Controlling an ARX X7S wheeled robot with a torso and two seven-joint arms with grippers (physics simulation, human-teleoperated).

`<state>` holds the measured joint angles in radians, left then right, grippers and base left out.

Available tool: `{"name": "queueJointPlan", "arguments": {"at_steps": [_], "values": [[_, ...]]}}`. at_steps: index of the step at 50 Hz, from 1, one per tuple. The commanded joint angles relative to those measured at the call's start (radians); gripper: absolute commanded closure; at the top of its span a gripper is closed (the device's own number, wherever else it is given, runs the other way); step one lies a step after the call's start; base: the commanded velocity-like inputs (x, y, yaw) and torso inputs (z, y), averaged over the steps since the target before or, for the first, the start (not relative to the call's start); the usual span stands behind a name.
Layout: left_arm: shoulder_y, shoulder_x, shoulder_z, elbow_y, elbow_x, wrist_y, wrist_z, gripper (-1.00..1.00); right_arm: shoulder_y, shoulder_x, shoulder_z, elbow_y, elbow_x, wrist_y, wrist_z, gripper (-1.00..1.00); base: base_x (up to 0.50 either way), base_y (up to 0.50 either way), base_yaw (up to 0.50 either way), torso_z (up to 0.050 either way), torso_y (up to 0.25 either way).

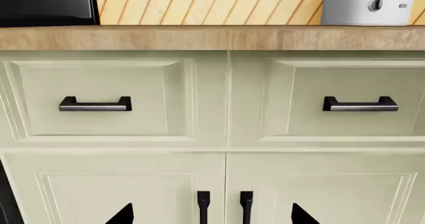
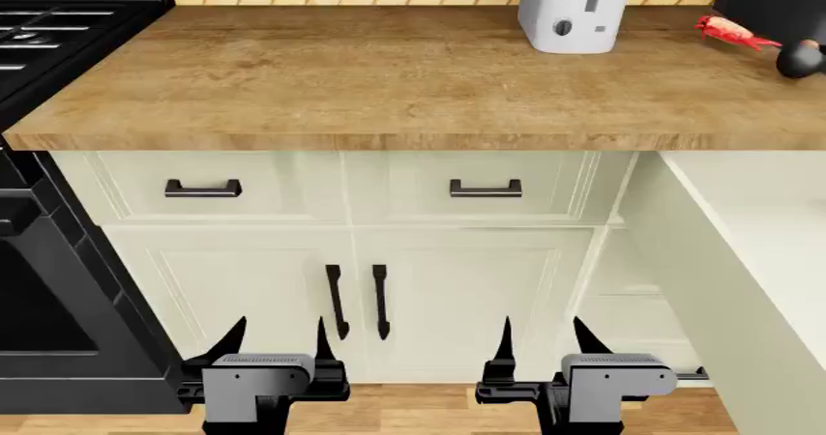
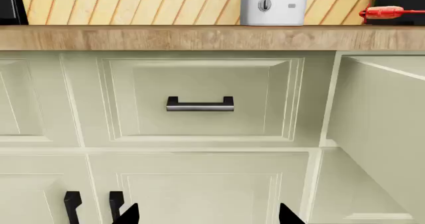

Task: Close the right drawer.

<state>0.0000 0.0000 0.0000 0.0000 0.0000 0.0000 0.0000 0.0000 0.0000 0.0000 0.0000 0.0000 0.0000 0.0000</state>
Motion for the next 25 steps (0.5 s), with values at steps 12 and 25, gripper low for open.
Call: {"name": "queueJointPlan", "arguments": {"at_steps": [12,25], "values": [[-0.007,-0.047,0.058,-0.002,-0.041,-0.014,-0.056,-1.0,-0.002,0.046,-0.051,-0.015,0.064,0.012,0.053,-1.0,0.0,0.0,0.0,0.0,0.0],[0.001,-0.081,0.105,0.046,-0.028,-0.065,-0.077,-1.0,0.002,0.059,-0.05,-0.084,0.135,0.109,0.082,-1.0,0.0,0.0,0.0,0.0,0.0]]}}
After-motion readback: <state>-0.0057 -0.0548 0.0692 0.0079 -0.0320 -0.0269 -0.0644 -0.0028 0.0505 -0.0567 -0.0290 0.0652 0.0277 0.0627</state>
